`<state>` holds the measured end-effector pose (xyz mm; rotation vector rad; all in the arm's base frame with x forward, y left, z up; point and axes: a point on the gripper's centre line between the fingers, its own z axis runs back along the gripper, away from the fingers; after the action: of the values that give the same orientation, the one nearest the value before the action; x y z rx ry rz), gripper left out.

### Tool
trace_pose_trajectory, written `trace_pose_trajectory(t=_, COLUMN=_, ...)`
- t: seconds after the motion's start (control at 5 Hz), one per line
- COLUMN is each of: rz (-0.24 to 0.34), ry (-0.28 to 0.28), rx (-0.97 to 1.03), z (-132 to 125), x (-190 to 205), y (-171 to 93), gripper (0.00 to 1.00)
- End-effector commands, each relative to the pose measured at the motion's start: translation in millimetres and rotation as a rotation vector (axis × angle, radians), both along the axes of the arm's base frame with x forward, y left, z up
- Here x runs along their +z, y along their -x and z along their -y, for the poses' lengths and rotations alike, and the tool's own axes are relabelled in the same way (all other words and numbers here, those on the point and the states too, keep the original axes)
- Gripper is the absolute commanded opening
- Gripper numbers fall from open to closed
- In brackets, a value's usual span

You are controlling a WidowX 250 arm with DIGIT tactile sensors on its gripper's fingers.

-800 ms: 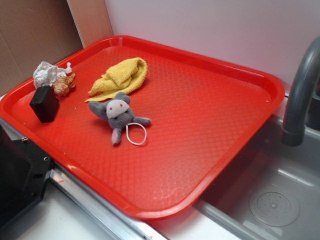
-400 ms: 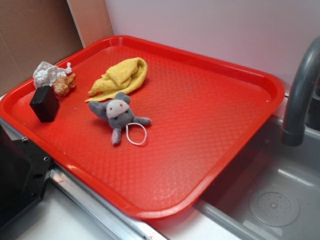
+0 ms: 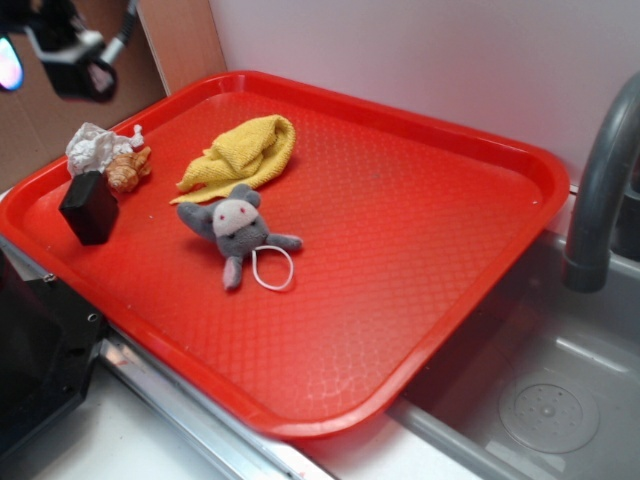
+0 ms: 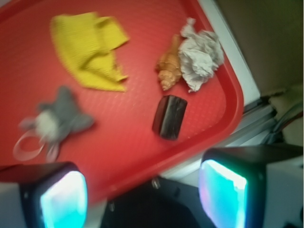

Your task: Grab the black box.

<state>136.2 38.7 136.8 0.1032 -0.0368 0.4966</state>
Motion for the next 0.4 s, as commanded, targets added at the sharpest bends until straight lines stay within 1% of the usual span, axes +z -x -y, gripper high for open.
trace_pose_trajectory(t=0.0, rz=-0.046, ry=-0.101, rx=0.065, z=-30.2, x=-68.1, y=-13.0, gripper=1.00)
trace_pose_trajectory(t=0.2, rz=-0.143, ry=-0.138, rx=0.034, z=-26.4, x=-92.4, y=-9.4, gripper=1.00)
